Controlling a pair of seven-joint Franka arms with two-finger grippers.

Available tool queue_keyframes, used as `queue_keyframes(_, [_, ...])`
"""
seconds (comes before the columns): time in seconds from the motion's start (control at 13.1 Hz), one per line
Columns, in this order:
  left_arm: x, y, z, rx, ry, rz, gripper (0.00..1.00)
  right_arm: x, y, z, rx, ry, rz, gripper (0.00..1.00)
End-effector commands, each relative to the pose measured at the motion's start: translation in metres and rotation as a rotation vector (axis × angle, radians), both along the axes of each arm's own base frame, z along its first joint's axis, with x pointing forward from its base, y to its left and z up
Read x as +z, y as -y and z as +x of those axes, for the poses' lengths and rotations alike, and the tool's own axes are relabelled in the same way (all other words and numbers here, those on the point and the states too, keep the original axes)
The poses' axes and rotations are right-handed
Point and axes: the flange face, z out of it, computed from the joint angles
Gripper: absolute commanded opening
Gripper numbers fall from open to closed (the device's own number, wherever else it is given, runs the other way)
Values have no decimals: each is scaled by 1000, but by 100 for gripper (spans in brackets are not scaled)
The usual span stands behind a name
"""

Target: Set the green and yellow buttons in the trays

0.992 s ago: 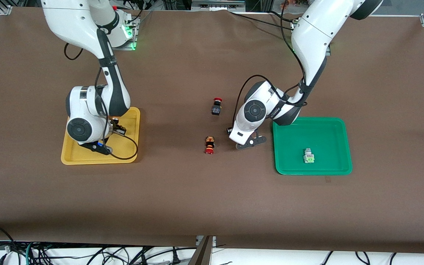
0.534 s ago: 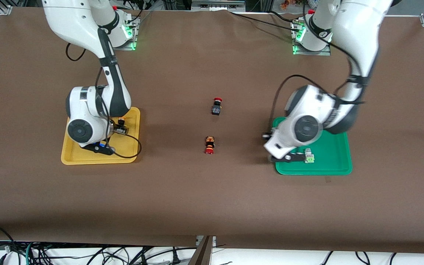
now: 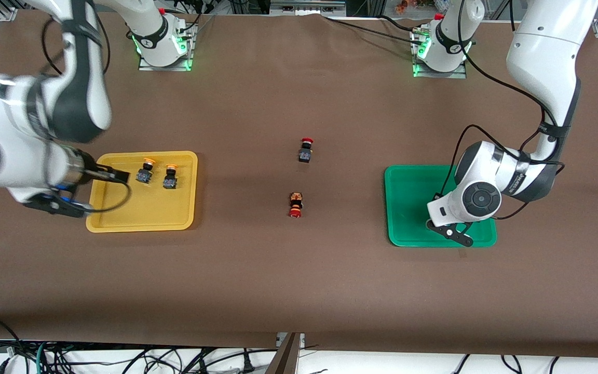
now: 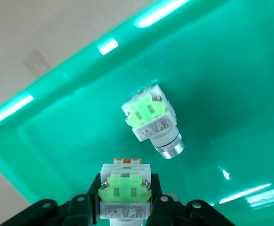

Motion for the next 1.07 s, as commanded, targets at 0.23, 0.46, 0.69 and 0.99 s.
queue_keyframes(0.23, [133, 8, 10, 60, 151, -49, 100, 45, 63, -16, 6, 43, 43, 100])
queue_keyframes(0.46, [230, 1, 5, 118, 141, -26, 100, 70, 114, -32, -11, 89, 34, 100])
queue_keyframes(0.69, [329, -9, -5, 190, 158, -58, 100, 79, 119, -40, 65, 78, 64, 100])
queue_keyframes(0.99, [390, -61, -42, 510, 217, -138, 100, 96, 98, -55, 144, 58, 106, 100])
